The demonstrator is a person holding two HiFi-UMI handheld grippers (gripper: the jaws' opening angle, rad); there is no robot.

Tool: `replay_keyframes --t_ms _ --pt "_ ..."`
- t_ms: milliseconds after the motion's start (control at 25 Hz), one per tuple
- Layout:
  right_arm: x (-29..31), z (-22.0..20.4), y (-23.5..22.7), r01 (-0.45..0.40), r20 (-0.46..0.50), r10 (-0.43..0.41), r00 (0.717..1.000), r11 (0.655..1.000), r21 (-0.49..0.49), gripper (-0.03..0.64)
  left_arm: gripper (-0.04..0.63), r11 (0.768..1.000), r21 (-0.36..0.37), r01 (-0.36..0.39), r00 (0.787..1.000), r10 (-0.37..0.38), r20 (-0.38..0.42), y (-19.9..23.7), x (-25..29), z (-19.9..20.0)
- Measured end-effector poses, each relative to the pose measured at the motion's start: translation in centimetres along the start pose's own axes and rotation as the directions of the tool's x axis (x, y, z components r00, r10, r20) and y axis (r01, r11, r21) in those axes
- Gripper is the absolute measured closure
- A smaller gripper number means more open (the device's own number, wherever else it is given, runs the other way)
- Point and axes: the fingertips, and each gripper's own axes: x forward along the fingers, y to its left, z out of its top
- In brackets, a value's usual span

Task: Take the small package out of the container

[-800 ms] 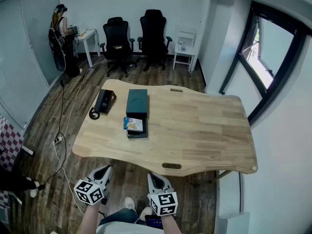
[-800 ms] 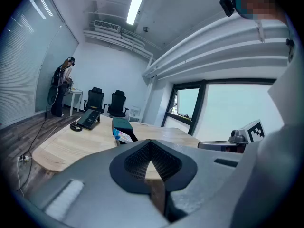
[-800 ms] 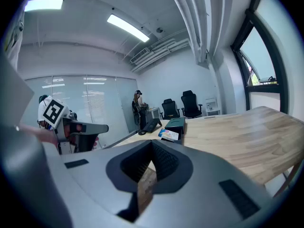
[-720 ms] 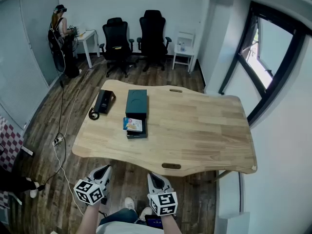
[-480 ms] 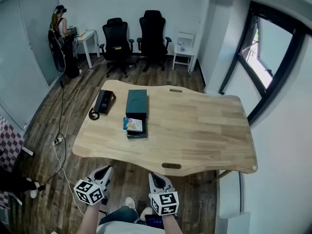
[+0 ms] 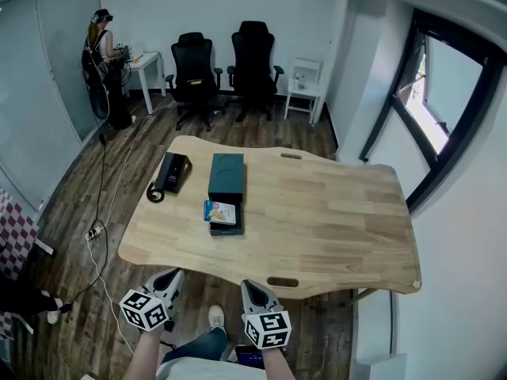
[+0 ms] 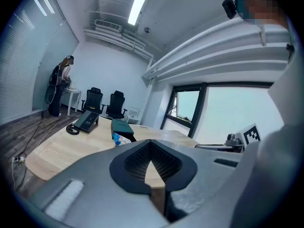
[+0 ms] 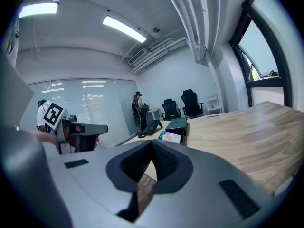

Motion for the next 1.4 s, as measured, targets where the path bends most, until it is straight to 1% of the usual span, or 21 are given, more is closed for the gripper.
replay_keyframes --t_ms 120,240,520,680,840,1040,1200,1400 --pt "2.3 0.7 -0.8 -0.002 -0.004 0.002 1.000 1.000 -0.011 0.614 0.594 1.000 -0.016 0.001 1.000 -0.001 -0.006 1.9 2.2 0.6" --pt "5.3 1.4 -2.4 0.005 -0.013 -0.005 1.000 1.000 -0.016 0.614 0.594 1.000 -0.024 0.011 1.000 -0.011 -0.002 4.1 5.5 1.6" --pt "14.1 4.9 -6.5 0.054 -0.025 -0.054 0.998 0.998 -0.012 0.614 0.594 0.998 -0.018 0.060 0.998 -0.060 -0.011 10.0 14.3 6.1" --pt "18.6 5.8 -7.9 0.083 -0.045 -0.083 0.996 0.997 0.002 0.614 0.594 0.995 -0.029 0.090 0.995 -0.091 -0.035 13.2 18.3 7.5" --pt "22.0 6.5 -9.3 0.119 -0.051 -0.118 0.992 0.993 0.015 0.614 0.594 0.992 -0.026 0.127 0.990 -0.128 -0.052 15.4 21.6 8.7" --pt "24.1 6.8 -9.8 0.151 -0.057 -0.150 0.987 0.988 0.013 0.614 0.594 0.988 -0.040 0.151 0.986 -0.154 -0.062 17.3 23.8 9.0" --pt "24.3 7.4 -9.8 0.158 -0.044 -0.158 0.987 0.987 0.009 0.614 0.594 0.989 -0.053 0.140 0.988 -0.143 -0.064 18.2 24.6 9.6" --pt "24.2 7.4 -10.6 0.174 -0.037 -0.174 0.984 0.985 0.011 0.614 0.594 0.990 -0.048 0.133 0.989 -0.135 -0.057 18.6 25.3 10.0"
